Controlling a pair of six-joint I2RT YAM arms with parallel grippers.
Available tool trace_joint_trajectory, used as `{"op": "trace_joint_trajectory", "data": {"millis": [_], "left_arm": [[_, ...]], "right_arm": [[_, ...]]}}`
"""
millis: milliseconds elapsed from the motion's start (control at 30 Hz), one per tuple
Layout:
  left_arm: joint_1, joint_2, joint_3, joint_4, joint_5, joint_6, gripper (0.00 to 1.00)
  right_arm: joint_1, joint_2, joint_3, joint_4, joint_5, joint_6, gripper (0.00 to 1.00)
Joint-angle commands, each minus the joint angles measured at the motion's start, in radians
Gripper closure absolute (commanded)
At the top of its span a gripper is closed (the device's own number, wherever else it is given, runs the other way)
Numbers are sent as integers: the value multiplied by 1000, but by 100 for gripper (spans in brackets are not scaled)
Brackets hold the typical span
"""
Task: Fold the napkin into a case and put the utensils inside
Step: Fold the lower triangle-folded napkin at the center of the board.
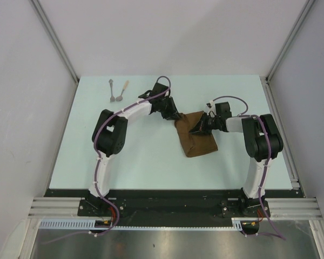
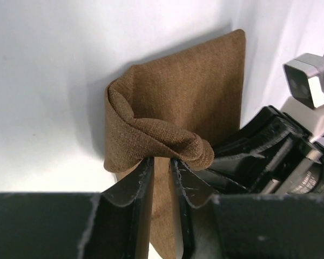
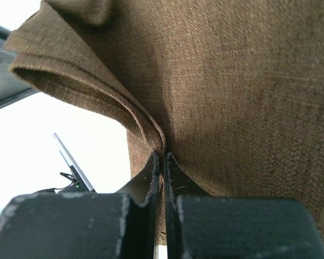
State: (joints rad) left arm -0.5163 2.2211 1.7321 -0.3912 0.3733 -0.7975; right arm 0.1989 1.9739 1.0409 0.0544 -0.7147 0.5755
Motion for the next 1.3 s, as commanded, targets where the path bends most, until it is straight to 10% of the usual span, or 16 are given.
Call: {"op": "trace_joint_trajectory", "data": {"millis": [0, 867, 1267], "left_arm": [[-5, 18, 49, 3, 4, -29, 78], [-7, 94, 104, 52, 33, -65, 79], [-10, 101, 106, 64, 52, -68, 79]], "right_arm": [[-6, 3, 51, -13, -6, -35, 98], [96, -291, -5, -344, 230, -229, 36], [91, -306, -130, -274, 141, -180, 41]]}}
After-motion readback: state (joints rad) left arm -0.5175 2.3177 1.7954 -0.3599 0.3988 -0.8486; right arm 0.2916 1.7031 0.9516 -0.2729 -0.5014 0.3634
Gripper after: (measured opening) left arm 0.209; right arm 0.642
